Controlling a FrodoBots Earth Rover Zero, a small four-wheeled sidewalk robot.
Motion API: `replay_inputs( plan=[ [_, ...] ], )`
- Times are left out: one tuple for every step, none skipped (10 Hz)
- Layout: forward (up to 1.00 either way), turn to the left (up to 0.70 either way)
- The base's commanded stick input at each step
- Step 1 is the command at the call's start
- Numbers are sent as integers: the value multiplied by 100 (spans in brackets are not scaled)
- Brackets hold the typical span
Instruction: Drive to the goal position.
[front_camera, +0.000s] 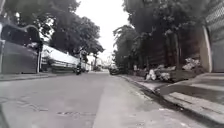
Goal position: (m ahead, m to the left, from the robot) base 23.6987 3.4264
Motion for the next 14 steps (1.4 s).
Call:
replay_inputs(
  plan=[
    [100, 0],
    [100, 0],
    [100, 0],
    [100, 0],
    [100, 0],
    [100, 0],
    [100, 0],
    [100, 0],
    [100, 0],
    [100, 0],
    [100, 0],
    [100, 0],
    [100, -5],
    [100, -18]
  ],
)
